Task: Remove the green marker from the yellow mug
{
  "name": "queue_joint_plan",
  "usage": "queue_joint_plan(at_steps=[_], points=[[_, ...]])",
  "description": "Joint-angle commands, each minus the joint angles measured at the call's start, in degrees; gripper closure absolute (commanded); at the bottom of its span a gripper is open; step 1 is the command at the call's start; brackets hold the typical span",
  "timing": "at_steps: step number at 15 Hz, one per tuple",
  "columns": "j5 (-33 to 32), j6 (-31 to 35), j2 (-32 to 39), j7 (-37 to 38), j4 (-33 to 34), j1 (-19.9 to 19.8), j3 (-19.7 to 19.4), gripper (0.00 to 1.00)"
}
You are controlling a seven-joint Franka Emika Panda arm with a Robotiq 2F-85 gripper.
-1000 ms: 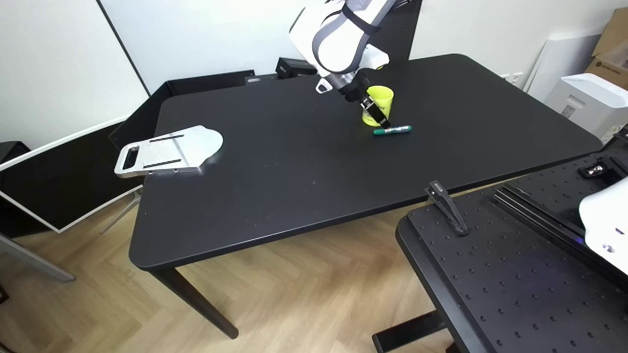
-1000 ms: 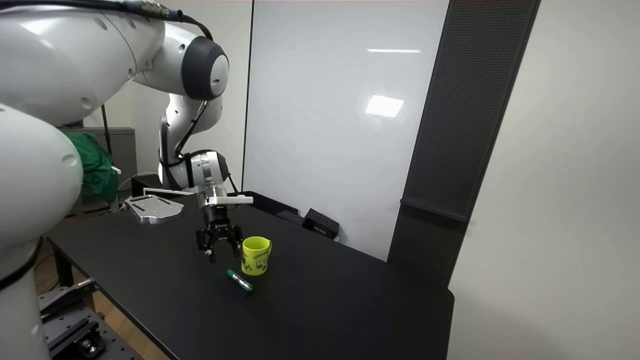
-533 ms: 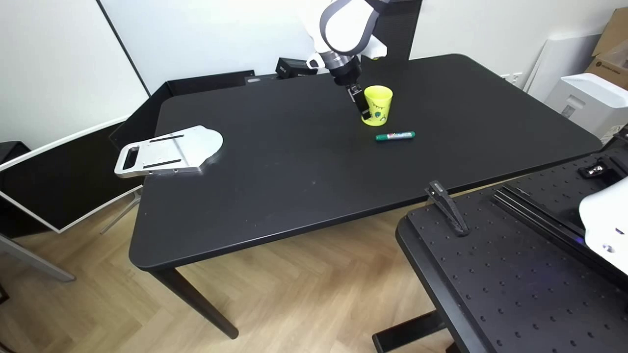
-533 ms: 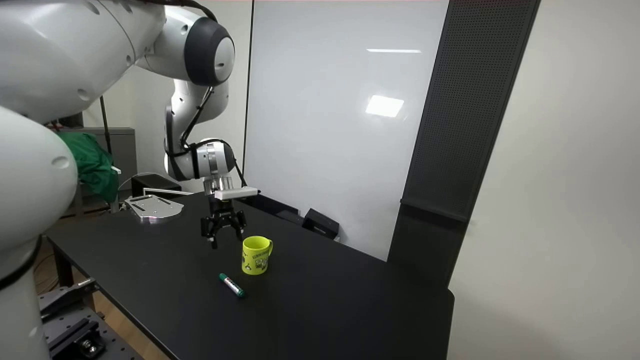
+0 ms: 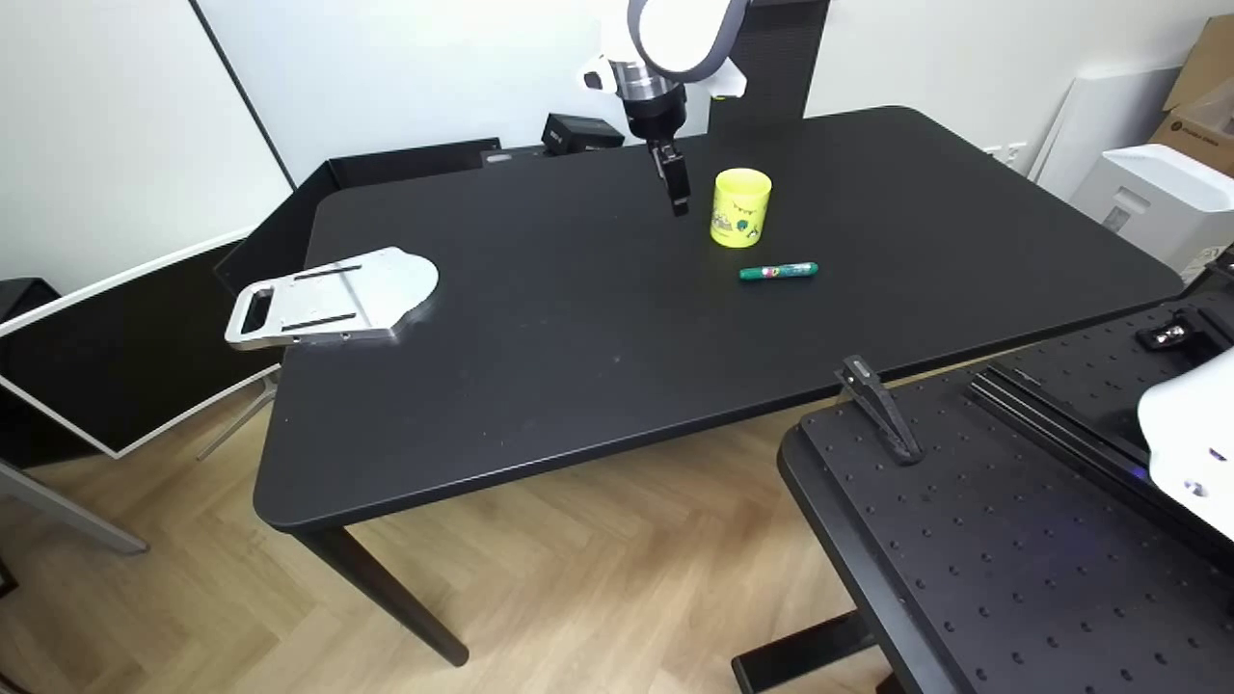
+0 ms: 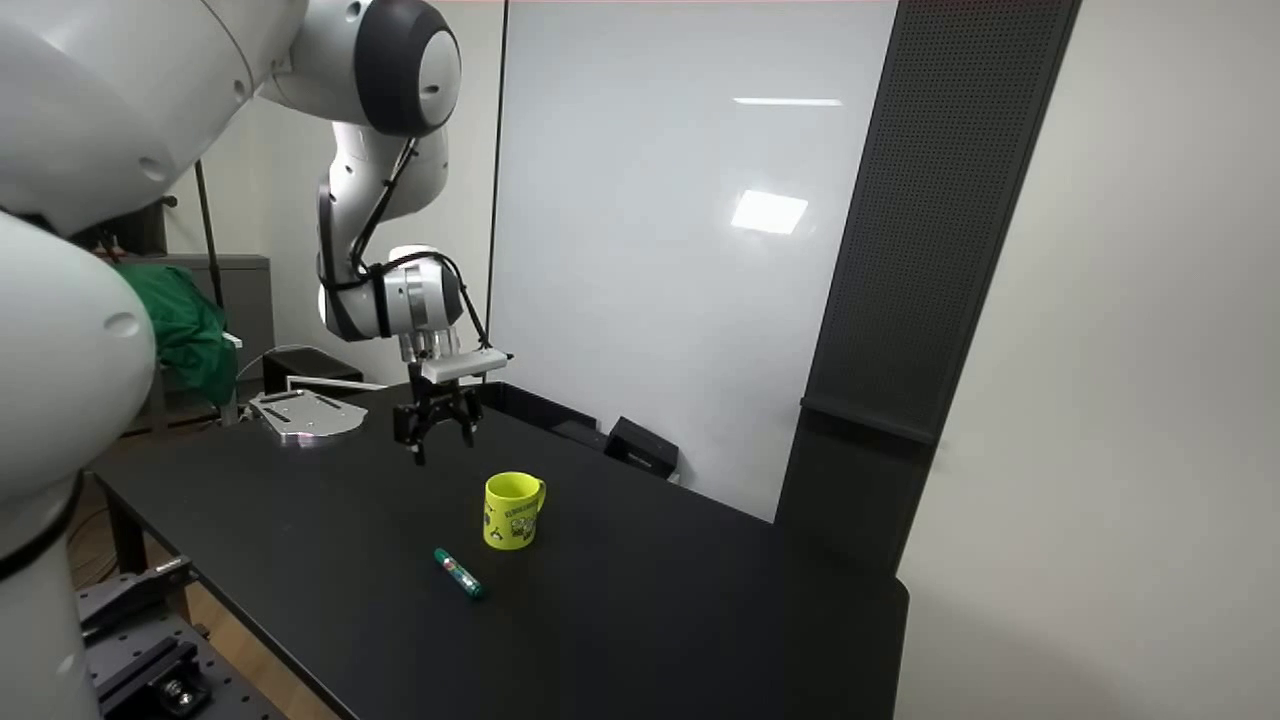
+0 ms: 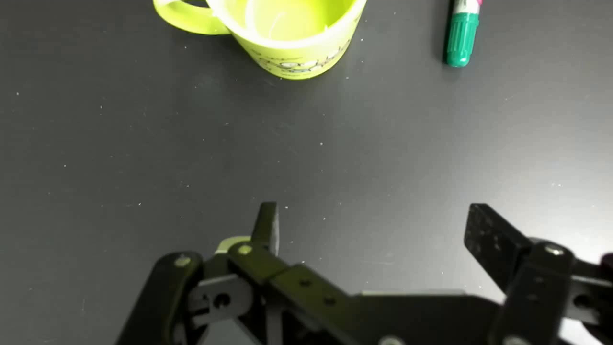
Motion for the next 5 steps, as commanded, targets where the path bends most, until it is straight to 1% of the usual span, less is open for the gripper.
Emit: queue_joint_plan(at_steps=[1,5], points=[[0.95,0.22,-0.21,-0.39,-0.08,0.67,-0.66,0.0],[0.97,0.43,-0.35,-0.38,-0.36,0.66,-0.65,0.0]])
